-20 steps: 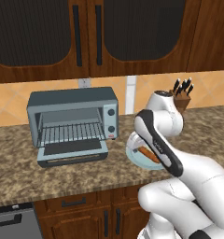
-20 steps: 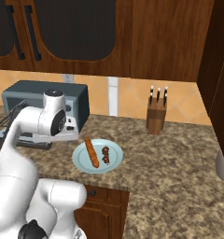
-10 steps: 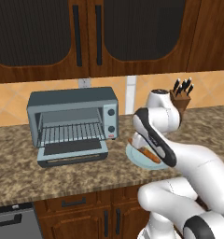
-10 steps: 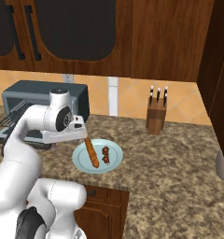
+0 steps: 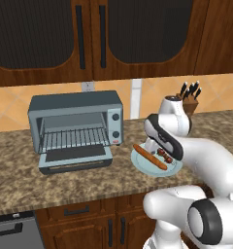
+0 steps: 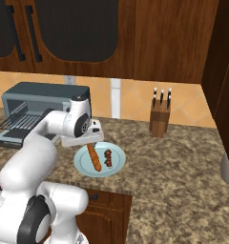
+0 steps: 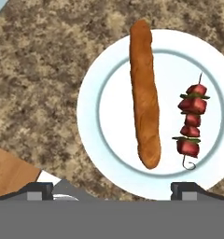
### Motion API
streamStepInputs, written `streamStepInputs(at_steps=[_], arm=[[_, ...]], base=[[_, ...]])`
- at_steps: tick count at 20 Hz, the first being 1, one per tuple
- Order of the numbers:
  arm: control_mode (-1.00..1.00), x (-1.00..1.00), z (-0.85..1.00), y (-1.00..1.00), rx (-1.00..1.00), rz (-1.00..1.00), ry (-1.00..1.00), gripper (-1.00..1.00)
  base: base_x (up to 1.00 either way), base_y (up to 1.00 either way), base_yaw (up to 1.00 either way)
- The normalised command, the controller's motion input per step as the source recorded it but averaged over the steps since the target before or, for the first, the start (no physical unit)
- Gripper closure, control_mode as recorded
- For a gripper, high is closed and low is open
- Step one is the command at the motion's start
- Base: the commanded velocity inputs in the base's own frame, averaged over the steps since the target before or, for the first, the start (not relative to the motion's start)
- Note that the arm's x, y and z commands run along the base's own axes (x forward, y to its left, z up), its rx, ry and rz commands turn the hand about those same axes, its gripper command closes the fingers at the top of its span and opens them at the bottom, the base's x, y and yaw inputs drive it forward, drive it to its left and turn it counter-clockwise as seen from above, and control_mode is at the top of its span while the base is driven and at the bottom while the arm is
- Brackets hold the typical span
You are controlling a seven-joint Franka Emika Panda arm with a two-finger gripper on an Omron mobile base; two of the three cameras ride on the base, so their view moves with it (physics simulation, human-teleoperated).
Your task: Pick up the kebab skewer and baguette bread, and place them inside the toaster oven. Close the toaster oven door and start by setting the timer.
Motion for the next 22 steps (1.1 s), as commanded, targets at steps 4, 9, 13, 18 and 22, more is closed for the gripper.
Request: streamStepInputs(at_steps=[4,9,13,18,22], arm=[[-1.00,0.53,-0.17,-0.12,0.00,0.00,0.00,-1.00],[-1.00,0.26,-0.33,-0.02,0.00,0.00,0.00,-1.00],[-1.00,0.23,-0.47,0.00,0.00,0.00,0.00,-1.00],[-1.00,0.25,-0.51,0.00,0.00,0.00,0.00,-1.00],[-1.00,0.14,-0.42,0.00,0.00,0.00,0.00,-1.00]], base=[[0.00,0.00,0.00],[0.00,0.00,0.00],[0.00,0.00,0.00],[0.00,0.00,0.00],[0.00,0.00,0.00]])
